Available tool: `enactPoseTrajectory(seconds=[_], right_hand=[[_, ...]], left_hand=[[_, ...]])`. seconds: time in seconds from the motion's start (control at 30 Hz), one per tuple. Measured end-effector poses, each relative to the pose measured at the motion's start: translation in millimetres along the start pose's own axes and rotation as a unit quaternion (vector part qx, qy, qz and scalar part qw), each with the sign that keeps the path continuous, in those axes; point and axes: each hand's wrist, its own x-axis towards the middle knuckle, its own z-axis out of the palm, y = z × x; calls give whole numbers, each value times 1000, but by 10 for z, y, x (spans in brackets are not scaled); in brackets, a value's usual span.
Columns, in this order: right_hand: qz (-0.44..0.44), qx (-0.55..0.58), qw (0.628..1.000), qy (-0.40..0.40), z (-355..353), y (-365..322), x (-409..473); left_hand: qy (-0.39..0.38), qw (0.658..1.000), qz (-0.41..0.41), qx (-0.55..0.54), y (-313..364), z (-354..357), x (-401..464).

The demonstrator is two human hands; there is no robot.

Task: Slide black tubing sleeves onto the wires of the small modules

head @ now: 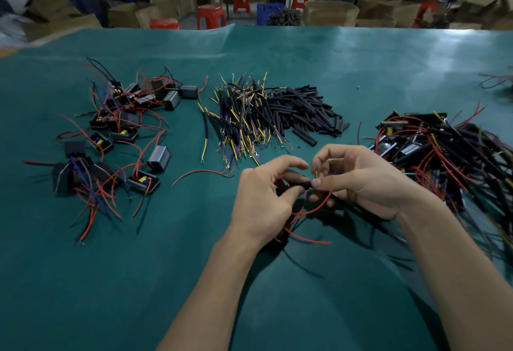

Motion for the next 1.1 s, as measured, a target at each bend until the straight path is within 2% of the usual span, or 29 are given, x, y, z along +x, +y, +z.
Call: enactPoseTrajectory(seconds=[0.2, 0.5, 0.8, 1.1], right_hand=[[-6, 13, 1000, 3, -31, -20, -30], [-41, -70, 996, 36, -12, 13, -7], [-47, -126, 990, 34, -5, 6, -9], [-46, -103, 993, 32, -5, -20, -35]], left_hand=[[14, 999, 38, 33, -8, -33, 18], [16, 996, 45, 79, -7, -43, 28], [-9, 993, 68, 92, 28, -55, 20], [-9, 990, 94, 109, 45, -34, 25]])
